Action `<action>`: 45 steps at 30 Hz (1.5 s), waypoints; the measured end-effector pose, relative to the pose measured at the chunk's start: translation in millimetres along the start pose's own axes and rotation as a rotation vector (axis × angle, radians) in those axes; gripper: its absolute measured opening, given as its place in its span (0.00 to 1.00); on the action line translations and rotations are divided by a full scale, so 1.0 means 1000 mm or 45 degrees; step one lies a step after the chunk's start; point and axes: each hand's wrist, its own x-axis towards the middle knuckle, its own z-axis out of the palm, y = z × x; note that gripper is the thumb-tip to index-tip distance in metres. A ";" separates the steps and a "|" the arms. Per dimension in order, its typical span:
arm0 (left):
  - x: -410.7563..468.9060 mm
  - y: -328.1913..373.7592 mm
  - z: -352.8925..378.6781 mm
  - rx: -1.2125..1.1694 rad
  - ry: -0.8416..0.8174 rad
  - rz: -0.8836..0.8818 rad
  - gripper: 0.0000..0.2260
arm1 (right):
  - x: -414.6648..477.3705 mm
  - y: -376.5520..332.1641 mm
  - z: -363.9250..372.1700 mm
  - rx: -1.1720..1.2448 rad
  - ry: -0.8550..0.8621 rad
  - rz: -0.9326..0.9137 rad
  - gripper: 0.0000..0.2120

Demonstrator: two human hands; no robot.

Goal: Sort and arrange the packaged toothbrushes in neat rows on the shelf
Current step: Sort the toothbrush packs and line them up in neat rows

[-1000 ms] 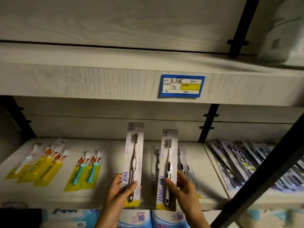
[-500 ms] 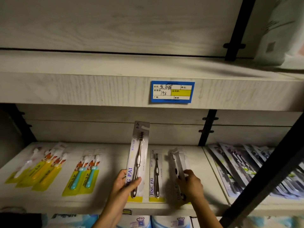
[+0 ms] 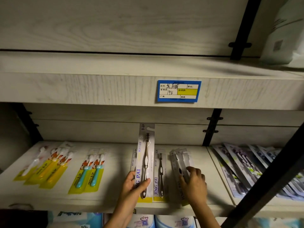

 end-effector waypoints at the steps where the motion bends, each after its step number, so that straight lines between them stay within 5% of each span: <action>1: -0.001 -0.001 0.000 0.002 0.002 0.006 0.13 | -0.004 -0.008 -0.002 0.167 0.015 -0.049 0.19; 7: -0.010 -0.005 0.003 -0.009 -0.042 0.024 0.14 | -0.044 -0.068 -0.005 0.878 -0.422 -0.312 0.13; 15: -0.015 -0.002 -0.010 0.131 -0.073 -0.038 0.22 | -0.051 -0.069 0.015 1.021 -0.399 -0.215 0.13; 18: -0.010 0.006 -0.032 0.293 -0.020 0.038 0.16 | -0.045 -0.073 0.017 1.024 -0.350 -0.171 0.12; 25: -0.001 0.023 -0.088 0.339 0.067 0.102 0.05 | -0.002 -0.071 0.027 0.674 -0.165 0.114 0.13; 30: 0.005 0.024 -0.115 0.315 0.080 0.079 0.05 | 0.004 -0.075 0.047 0.351 -0.224 0.201 0.14; 45: -0.002 0.029 -0.141 0.275 0.173 0.061 0.04 | -0.014 -0.077 0.055 -0.159 -0.078 0.128 0.25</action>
